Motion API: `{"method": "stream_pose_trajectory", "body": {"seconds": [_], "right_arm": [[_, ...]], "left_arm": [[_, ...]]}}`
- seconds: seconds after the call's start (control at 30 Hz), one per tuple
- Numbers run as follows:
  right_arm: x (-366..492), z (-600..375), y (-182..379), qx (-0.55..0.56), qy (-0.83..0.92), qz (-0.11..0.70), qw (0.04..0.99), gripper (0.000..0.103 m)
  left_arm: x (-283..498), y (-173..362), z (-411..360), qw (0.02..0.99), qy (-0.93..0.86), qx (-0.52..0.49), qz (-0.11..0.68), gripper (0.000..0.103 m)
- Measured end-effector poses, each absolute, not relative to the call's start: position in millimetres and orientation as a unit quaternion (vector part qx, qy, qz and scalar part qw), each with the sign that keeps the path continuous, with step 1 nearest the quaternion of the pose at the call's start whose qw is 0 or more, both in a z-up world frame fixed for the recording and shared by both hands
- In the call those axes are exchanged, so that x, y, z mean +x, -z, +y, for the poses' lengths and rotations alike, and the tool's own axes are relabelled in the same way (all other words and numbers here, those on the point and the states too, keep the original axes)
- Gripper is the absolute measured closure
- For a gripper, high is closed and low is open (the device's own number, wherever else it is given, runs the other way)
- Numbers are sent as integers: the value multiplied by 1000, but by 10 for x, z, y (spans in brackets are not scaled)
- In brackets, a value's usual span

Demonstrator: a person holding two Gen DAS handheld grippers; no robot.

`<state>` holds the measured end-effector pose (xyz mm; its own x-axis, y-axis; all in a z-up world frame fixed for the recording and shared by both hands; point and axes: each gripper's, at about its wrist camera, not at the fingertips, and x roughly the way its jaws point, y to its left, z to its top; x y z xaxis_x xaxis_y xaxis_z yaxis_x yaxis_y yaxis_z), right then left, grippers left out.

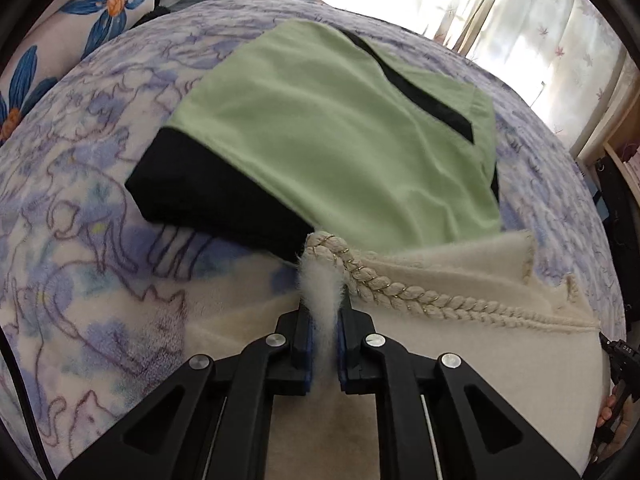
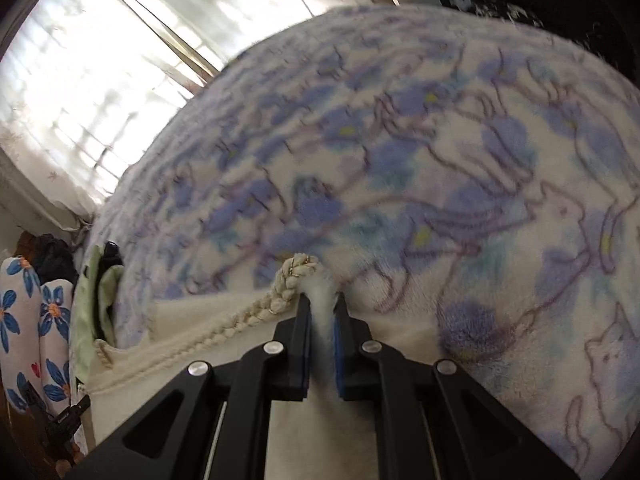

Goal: Fold large clothes
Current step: 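Lay the folded hem down near the collar and open both grippers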

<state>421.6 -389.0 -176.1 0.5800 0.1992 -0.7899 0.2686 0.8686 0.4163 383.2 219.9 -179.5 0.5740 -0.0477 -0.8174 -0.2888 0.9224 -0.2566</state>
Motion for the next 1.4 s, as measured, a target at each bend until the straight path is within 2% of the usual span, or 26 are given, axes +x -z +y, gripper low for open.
{"method": "stream_pose_trajectory", "body": {"seconds": [0.13, 0.2, 0.27, 0.37, 0.43, 0.63, 0.77, 0.8, 0.87, 0.9, 1.03, 1.17, 1.2, 1.23, 1.4], "right_arm": [[4214, -3809, 1676, 224, 33, 463, 857, 92], [4158, -3727, 1530, 191, 51, 454, 869, 84], [4043, -3614, 1327, 155, 63, 423, 890, 83], [3882, -3337, 1066, 115, 32, 380, 917, 83], [3835, -3070, 990, 99, -16, 381, 919, 83], [3786, -2007, 1120, 50, -142, 426, 892, 83], [3822, -1669, 1319, 7, -145, 438, 887, 83], [3877, -1718, 1382, -3, -128, 441, 888, 84], [3949, -1933, 1435, 17, -123, 446, 886, 91], [3976, -2072, 1443, 28, -118, 447, 886, 103], [4134, -2726, 1468, -24, 34, 436, 899, 103], [4176, -3628, 1586, 59, 117, 457, 880, 101], [4157, -3795, 1630, 84, 126, 467, 871, 100], [4121, -3914, 1650, 114, 116, 469, 868, 101], [3839, -3913, 1369, 129, 103, 421, 892, 100]], "left_arm": [[3813, 1793, 2166, 873, -76, -172, 449, 91], [3747, 1704, 2150, 882, -78, -166, 435, 88], [3635, 1589, 2119, 893, -95, -154, 412, 82], [3481, 1403, 1988, 912, -89, -139, 376, 82], [3465, 1297, 1819, 918, -68, -123, 370, 82], [3607, 1218, 1030, 918, 15, -84, 388, 82], [3760, 1403, 810, 909, -10, -59, 412, 82], [3770, 1462, 842, 907, -17, -59, 416, 82], [3787, 1490, 1005, 908, -22, -74, 412, 82], [3793, 1481, 1101, 910, -31, -78, 407, 82], [3887, 1538, 1705, 902, -84, -117, 407, 82], [3879, 1613, 2181, 892, -115, -150, 410, 89], [3887, 1642, 2231, 888, -131, -147, 415, 77], [3893, 1673, 2287, 885, -132, -156, 418, 75], [3856, 1603, 2288, 885, -132, -146, 421, 74]]}}
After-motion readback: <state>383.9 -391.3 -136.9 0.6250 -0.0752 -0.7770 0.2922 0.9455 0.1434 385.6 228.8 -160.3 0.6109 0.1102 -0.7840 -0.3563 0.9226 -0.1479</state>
